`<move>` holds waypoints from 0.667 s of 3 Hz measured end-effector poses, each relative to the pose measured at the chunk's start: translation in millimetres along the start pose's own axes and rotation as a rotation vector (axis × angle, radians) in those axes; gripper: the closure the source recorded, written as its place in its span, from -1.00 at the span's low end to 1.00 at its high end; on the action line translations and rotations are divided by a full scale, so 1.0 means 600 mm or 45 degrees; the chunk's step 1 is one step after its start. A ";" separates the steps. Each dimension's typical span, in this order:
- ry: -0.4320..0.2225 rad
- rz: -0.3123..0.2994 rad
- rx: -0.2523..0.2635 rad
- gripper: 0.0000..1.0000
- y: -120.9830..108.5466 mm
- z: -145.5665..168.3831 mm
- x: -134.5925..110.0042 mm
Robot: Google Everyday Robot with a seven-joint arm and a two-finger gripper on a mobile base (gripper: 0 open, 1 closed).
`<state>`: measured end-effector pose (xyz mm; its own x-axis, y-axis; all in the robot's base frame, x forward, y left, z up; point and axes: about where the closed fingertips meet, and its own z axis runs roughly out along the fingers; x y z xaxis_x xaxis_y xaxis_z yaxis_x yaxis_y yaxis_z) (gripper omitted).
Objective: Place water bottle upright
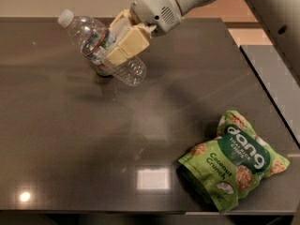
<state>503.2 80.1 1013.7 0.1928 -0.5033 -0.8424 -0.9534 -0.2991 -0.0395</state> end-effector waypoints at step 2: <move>-0.272 0.171 0.153 1.00 0.007 -0.056 0.056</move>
Offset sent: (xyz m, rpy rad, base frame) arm 0.0212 -0.0779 -0.0194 0.2789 0.1533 -0.2560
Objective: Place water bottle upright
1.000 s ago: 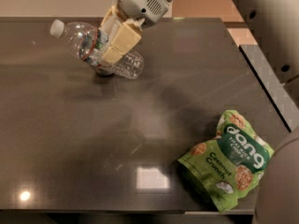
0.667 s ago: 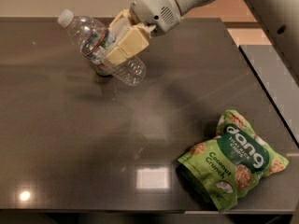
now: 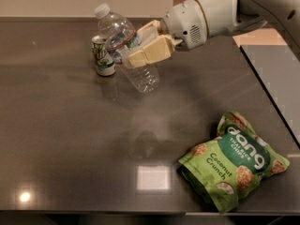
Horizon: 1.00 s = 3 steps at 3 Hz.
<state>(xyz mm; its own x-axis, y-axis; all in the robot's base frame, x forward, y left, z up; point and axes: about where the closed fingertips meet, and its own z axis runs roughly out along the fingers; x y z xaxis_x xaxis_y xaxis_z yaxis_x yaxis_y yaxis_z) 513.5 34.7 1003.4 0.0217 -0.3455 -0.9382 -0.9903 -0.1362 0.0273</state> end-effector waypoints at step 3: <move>-0.212 -0.002 0.051 1.00 -0.038 -0.014 0.039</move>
Offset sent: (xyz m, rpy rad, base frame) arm 0.0286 -0.0198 -0.0200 0.1985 0.0091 -0.0538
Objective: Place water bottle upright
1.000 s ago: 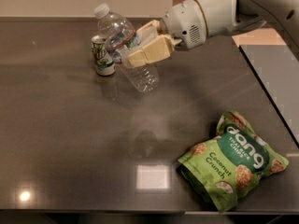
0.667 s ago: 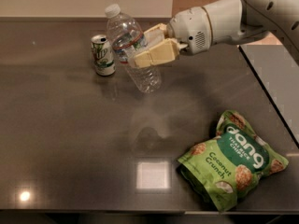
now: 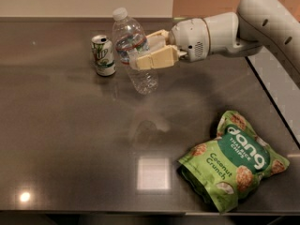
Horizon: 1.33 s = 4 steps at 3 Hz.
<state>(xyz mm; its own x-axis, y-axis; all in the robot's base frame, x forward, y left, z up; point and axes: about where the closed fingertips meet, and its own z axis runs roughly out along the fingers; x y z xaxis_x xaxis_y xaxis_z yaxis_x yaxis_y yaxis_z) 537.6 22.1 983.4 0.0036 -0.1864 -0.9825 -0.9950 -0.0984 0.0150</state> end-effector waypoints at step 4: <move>-0.059 0.033 0.045 1.00 -0.032 -0.006 0.071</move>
Offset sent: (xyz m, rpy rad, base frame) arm 0.0188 -0.0158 -0.0343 0.0279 0.0269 -0.0470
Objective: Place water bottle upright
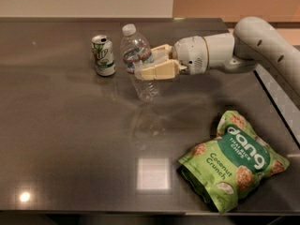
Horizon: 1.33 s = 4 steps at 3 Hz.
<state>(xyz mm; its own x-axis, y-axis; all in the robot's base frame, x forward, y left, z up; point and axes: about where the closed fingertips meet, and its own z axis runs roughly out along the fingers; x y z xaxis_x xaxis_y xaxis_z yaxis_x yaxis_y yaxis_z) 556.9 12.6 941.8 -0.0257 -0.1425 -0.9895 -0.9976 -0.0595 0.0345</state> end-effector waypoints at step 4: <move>-0.121 -0.046 -0.011 1.00 -0.024 0.002 0.034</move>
Offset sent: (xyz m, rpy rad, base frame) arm 0.0142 -0.0076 -0.0226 0.0737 -0.0151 -0.0153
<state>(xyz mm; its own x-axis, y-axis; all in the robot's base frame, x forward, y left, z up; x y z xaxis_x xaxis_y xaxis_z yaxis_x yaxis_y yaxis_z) 570.4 11.6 920.7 0.0039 -0.0455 -0.9990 -0.9974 -0.0717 -0.0007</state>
